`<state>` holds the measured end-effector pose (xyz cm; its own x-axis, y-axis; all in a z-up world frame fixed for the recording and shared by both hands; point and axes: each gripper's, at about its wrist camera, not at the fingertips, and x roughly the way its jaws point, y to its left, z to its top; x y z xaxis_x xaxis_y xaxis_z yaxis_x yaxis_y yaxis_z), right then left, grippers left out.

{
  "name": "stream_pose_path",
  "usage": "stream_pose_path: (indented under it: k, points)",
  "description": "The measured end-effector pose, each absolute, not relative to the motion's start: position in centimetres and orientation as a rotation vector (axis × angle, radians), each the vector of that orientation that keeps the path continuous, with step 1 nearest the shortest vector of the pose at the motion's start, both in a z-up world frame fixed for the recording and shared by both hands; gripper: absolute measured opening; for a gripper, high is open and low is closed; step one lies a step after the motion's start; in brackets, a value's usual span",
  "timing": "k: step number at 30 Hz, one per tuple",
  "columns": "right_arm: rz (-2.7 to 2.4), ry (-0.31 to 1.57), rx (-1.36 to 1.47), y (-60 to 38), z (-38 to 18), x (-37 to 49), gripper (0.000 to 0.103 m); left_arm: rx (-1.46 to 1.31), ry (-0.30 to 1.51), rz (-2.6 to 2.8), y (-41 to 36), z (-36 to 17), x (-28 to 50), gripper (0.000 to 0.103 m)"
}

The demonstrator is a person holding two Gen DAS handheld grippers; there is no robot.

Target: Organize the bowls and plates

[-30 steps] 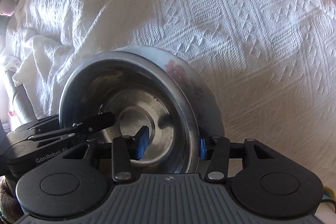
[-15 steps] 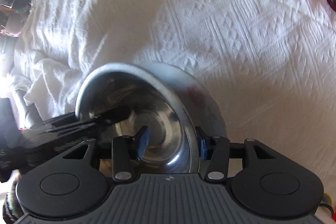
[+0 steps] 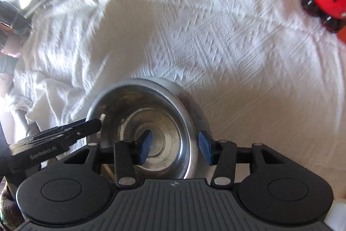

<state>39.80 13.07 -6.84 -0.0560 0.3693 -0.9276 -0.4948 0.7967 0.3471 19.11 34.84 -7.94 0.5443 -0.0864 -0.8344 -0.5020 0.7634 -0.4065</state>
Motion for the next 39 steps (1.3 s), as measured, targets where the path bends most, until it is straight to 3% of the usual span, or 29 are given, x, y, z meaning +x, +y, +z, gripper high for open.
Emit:
stream_pose_path:
  k: [7, 9, 11, 14, 23, 39]
  points:
    - [0.707, 1.170, -0.062, 7.0, -0.6, 37.5, 0.048, -0.632, 0.887, 0.169, 31.6, -3.8, 20.0, 0.040]
    - [0.676, 1.051, -0.073, 4.6, 1.0, 36.2, 0.051, -0.614, 0.881, 0.112, 29.6, -3.1, 20.9, 0.040]
    - [0.614, 0.934, -0.072, 1.8, 2.1, 35.0, 0.061, -0.593, 0.883, 0.042, 27.3, -2.6, 21.9, 0.040]
    - [0.522, 0.834, -0.033, -2.4, 2.5, 33.7, 0.063, -0.556, 0.893, -0.058, 23.6, -2.4, 23.3, 0.040]
    - [0.422, 0.905, 0.018, -9.7, 0.3, 32.1, 0.063, -0.438, 0.972, -0.193, 15.5, -2.6, 24.8, 0.040]
    - [0.341, 1.002, 0.042, -11.6, -4.4, 30.0, 0.063, -0.396, 1.149, -0.089, 14.1, -7.0, 26.3, 0.040]
